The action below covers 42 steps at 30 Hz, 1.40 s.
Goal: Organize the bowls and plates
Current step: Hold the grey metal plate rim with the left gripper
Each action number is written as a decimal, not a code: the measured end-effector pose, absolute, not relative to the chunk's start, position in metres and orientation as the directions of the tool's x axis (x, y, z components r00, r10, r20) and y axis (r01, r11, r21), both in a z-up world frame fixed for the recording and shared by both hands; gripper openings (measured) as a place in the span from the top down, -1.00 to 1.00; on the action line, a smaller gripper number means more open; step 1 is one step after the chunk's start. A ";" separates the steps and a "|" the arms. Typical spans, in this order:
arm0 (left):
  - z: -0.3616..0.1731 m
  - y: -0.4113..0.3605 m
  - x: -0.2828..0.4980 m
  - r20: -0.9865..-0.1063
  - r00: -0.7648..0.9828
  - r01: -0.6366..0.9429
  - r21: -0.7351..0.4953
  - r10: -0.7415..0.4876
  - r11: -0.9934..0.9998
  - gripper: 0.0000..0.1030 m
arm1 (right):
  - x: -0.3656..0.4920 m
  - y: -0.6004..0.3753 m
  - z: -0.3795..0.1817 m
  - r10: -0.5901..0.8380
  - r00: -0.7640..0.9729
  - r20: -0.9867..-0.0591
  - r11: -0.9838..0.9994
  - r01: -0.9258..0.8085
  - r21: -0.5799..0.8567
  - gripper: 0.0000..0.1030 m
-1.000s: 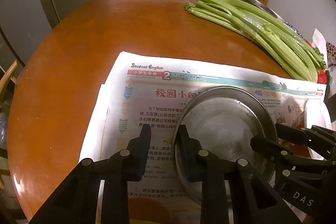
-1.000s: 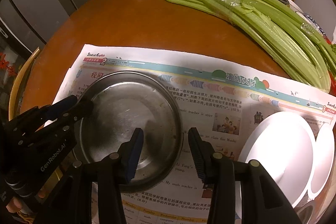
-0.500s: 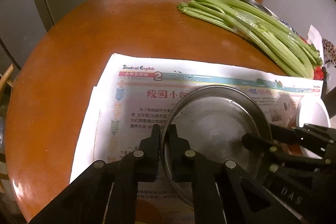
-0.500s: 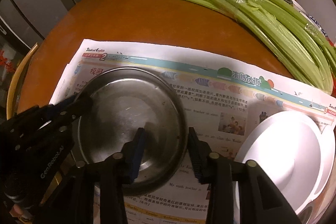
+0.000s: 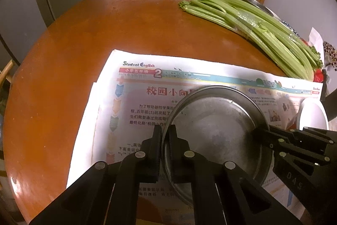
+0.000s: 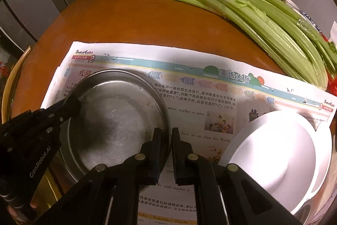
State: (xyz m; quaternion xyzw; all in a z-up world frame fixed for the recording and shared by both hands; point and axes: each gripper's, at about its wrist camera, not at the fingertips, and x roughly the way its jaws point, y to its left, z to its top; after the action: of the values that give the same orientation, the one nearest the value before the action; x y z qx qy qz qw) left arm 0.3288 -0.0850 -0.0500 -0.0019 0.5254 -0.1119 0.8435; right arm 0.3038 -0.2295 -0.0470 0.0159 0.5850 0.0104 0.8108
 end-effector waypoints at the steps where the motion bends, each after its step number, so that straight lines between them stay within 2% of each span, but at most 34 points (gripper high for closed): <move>1: -0.050 -0.086 0.329 -0.886 0.421 0.188 -0.122 -0.192 0.975 0.89 | 0.306 -0.228 -0.047 0.034 0.313 -0.949 0.999 0.005 0.038 0.82; 22: -0.039 -0.089 0.320 -0.873 0.446 0.202 -0.114 -0.195 0.973 0.89 | 0.304 -0.235 -0.038 0.037 0.313 -0.949 0.999 0.019 0.046 0.83; 42: -0.007 -0.080 0.297 -0.837 0.514 0.186 -0.104 -0.187 0.977 0.88 | 0.286 -0.232 -0.004 0.024 0.363 -0.932 1.000 0.008 0.029 0.83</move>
State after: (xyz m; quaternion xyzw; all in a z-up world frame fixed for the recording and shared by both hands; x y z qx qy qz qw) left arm 0.2974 -0.0805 -0.0069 -0.0006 0.4810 -0.1073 0.8701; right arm 0.2855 -0.2323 -0.0035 0.0142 0.5645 0.0049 0.8253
